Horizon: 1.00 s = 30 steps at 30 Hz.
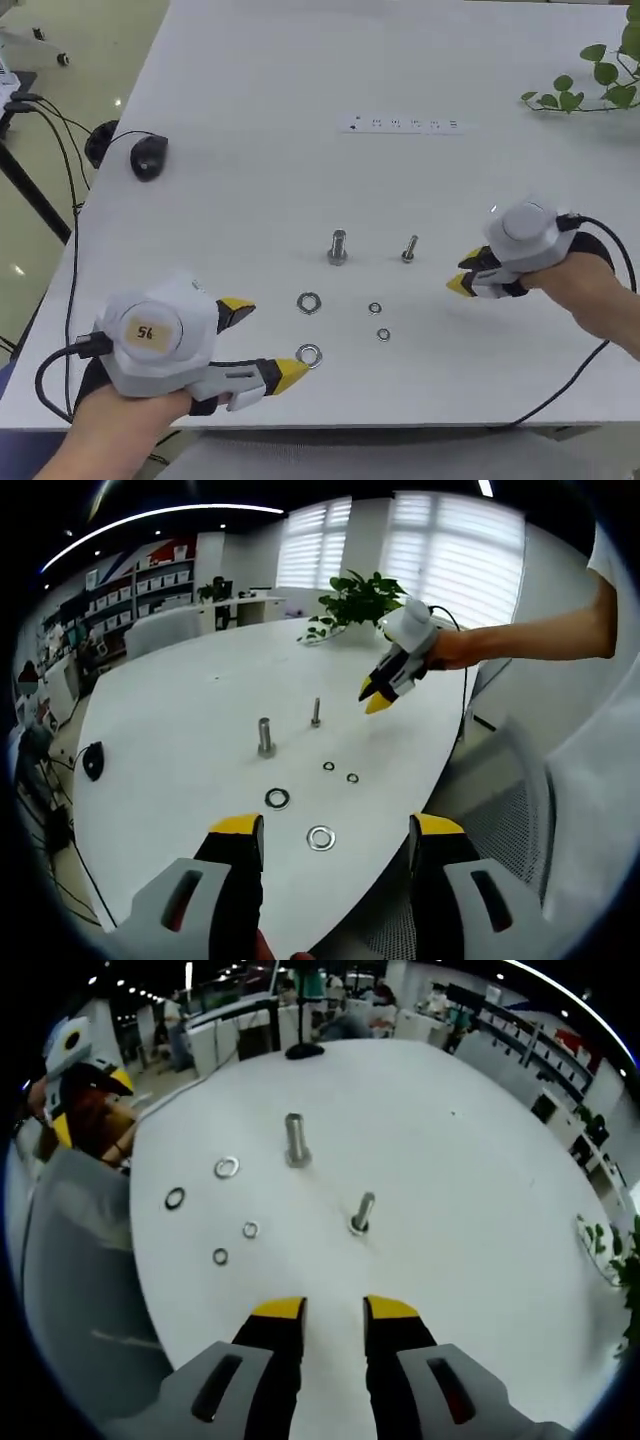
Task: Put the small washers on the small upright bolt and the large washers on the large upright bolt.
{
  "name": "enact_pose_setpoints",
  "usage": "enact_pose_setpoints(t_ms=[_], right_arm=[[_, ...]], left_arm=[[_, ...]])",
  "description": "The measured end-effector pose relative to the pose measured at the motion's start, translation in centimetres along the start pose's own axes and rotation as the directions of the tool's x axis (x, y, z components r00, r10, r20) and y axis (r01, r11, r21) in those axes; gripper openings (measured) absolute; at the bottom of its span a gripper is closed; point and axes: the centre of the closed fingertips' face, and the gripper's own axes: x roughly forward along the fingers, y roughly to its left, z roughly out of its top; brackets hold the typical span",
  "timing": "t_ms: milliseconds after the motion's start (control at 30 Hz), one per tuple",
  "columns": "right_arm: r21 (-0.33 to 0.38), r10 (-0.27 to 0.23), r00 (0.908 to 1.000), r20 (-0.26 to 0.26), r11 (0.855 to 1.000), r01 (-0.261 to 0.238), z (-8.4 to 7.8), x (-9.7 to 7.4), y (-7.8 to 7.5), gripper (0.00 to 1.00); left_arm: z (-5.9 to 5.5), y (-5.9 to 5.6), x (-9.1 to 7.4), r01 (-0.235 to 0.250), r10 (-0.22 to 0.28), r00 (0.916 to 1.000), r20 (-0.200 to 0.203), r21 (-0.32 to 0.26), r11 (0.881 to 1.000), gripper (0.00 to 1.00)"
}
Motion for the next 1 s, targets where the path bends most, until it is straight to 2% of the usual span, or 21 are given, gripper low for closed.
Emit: enact_pose_setpoints(t_ms=[133, 200, 300, 367, 467, 600, 667, 833, 1000], right_arm=[[0.006, 0.012, 0.9999, 0.007, 1.0, -0.012, -1.4, -0.4, 1.4, 0.24], [0.03, 0.049, 0.9984, 0.027, 0.998, -0.05, -1.9, -0.1, 2.4, 0.24], [0.013, 0.078, 0.9964, 0.032, 0.997, -0.078, -2.4, 0.6, 3.3, 0.24], [0.018, 0.101, 0.9943, 0.035, 0.995, -0.101, -2.6, 1.2, 3.5, 0.24], [0.016, 0.135, 0.9889, 0.062, 0.991, -0.136, -2.2, 1.2, 4.4, 0.23], [-0.009, 0.162, 0.9835, 0.08, 0.987, -0.162, -2.0, 1.6, 5.4, 0.23], [-0.022, 0.181, 0.98, 0.084, 0.984, -0.179, -2.0, 1.8, 6.1, 0.23], [-0.024, 0.199, 0.9761, 0.088, 0.98, -0.197, -1.7, 2.5, 7.1, 0.22], [-0.019, 0.209, 0.9748, 0.077, 0.978, -0.208, -1.1, 4.2, 8.2, 0.22]], left_arm=[[0.6, -0.2, 0.5, 0.007, -0.007, 1.0, -0.004, 0.007, 1.0, 0.58], [0.7, -0.5, 0.8, 0.004, -0.004, 0.9999, -0.01, 0.01, 1.0, 0.58], [1.1, -0.9, 1.2, -0.01, 0.01, 0.9998, -0.015, 0.008, 1.0, 0.58], [1.3, -1.2, 1.2, -0.038, 0.038, 0.9989, -0.028, 0.005, 0.999, 0.58], [2.2, -1.7, 1.0, -0.071, 0.071, 0.9974, -0.01, -0.026, 0.997, 0.58], [2.4, -1.9, 0.9, -0.122, 0.122, 0.9925, -0.011, -0.026, 0.992, 0.57], [2.9, -2.2, 0.6, -0.142, 0.142, 0.9898, 0.009, -0.048, 0.989, 0.57], [3.0, -2.6, 0.6, -0.148, 0.148, 0.989, 0.004, -0.039, 0.988, 0.57], [2.5, -2.3, 0.5, -0.136, 0.136, 0.9906, -0.014, -0.013, 0.991, 0.57]])
